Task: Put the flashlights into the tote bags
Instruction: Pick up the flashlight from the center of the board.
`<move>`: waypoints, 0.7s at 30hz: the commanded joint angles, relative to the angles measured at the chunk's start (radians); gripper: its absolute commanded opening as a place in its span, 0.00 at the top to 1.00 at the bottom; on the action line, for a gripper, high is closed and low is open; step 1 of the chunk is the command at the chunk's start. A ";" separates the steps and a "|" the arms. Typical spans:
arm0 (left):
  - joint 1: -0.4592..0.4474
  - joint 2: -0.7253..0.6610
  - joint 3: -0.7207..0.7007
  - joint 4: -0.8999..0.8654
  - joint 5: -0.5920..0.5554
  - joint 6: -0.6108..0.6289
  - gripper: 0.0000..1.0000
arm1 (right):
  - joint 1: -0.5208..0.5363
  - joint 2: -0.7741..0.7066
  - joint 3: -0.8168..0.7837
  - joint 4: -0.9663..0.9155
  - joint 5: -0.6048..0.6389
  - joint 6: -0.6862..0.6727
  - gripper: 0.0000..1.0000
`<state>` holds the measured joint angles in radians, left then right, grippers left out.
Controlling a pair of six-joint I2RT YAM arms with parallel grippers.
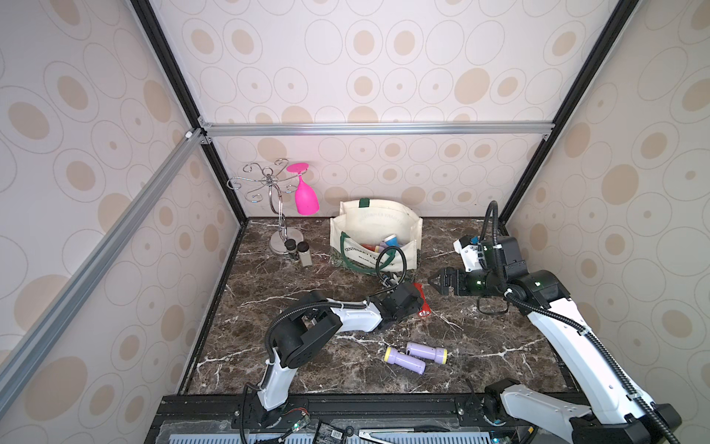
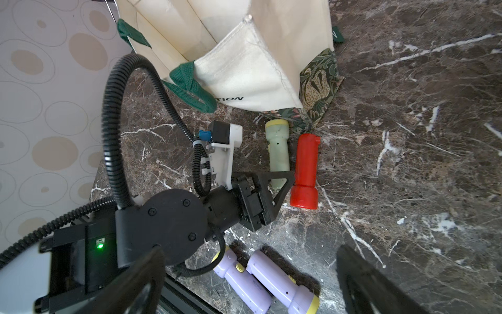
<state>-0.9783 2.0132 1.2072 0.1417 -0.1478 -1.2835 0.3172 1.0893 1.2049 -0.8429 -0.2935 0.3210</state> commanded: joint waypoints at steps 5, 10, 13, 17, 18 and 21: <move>0.008 0.057 0.105 -0.182 -0.072 0.010 0.41 | -0.010 -0.031 -0.025 0.005 -0.008 0.000 0.01; 0.009 0.095 0.168 -0.298 -0.110 0.051 0.43 | -0.013 -0.029 -0.021 0.007 -0.009 0.000 0.00; 0.007 0.112 0.193 -0.359 -0.132 0.074 0.44 | -0.014 -0.031 -0.021 0.005 -0.010 -0.002 0.01; 0.002 0.101 0.174 -0.382 -0.164 0.108 0.49 | -0.018 -0.031 -0.011 0.002 -0.005 0.001 0.00; 0.000 0.101 0.170 -0.394 -0.168 0.108 0.50 | -0.020 -0.030 -0.007 0.002 -0.004 0.002 0.00; -0.006 0.092 0.143 -0.409 -0.170 0.109 0.53 | -0.019 -0.025 0.001 0.001 -0.006 0.001 0.00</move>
<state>-0.9787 2.0983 1.3785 -0.1547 -0.2855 -1.2026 0.3038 1.0752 1.1889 -0.8375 -0.2955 0.3244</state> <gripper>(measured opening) 0.476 0.995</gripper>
